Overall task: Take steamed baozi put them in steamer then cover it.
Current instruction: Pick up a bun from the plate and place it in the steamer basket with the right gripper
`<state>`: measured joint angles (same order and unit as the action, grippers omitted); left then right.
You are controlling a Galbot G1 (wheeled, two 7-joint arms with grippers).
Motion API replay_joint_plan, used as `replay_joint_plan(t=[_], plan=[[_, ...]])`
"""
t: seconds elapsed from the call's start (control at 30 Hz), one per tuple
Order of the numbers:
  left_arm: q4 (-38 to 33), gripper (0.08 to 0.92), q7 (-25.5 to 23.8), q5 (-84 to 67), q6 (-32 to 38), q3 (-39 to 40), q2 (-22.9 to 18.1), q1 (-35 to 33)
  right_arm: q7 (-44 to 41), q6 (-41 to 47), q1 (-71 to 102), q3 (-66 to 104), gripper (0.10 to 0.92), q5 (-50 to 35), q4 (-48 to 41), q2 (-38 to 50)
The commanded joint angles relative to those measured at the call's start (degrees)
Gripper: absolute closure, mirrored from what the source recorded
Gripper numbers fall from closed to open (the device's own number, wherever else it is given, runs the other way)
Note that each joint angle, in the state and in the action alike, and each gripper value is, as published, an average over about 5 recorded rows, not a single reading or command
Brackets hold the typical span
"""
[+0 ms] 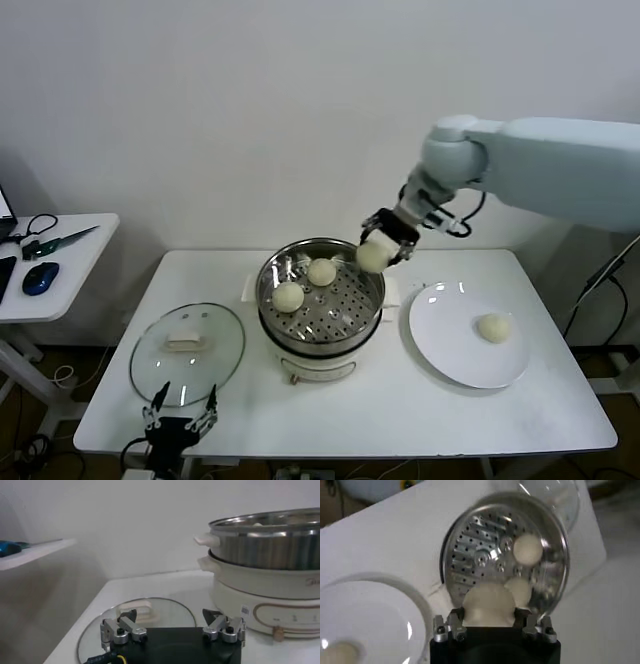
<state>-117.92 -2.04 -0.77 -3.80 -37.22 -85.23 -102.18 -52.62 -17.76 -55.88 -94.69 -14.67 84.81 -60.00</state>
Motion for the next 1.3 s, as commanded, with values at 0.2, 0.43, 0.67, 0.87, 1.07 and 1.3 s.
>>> replay_joint_plan(t=[0.2, 0.43, 0.67, 0.87, 1.07, 1.3], plan=[[-0.04, 0.177, 0.07, -0.76, 0.0, -0.64, -0.08, 0.0, 1.81, -6.96, 8.47, 0.88, 0.355, 10.64, 1.07, -15.26], [0.12, 0.177, 0.14, -0.93, 0.18, -0.76, -0.16, 0.04, 2.14, -5.94, 14.25, 0.61, 0.351, 13.59, -4.05, -17.18], [0.3, 0.177, 0.18, -1.02, 0.29, -0.98, -0.14, -0.08, 1.95, -6.39, 16.94, 0.97, 0.337, 14.88, -8.88, -17.73], [0.56, 0.177, 0.23, -1.05, 0.32, -1.01, -0.16, 0.1, 2.62, -6.08, 18.0, 0.94, 0.293, 14.24, -9.54, -17.75], [0.52, 0.177, 0.26, -1.02, 0.25, -0.97, -0.19, 0.17, 3.32, -6.26, 15.75, 1.69, 0.216, 12.11, -8.93, -16.51], [0.25, 0.177, 0.23, -0.92, 0.2, -0.88, -0.06, -0.09, -5.01, -9.22, 2.33, -3.22, 0.203, -2.06, -8.03, -9.5]])
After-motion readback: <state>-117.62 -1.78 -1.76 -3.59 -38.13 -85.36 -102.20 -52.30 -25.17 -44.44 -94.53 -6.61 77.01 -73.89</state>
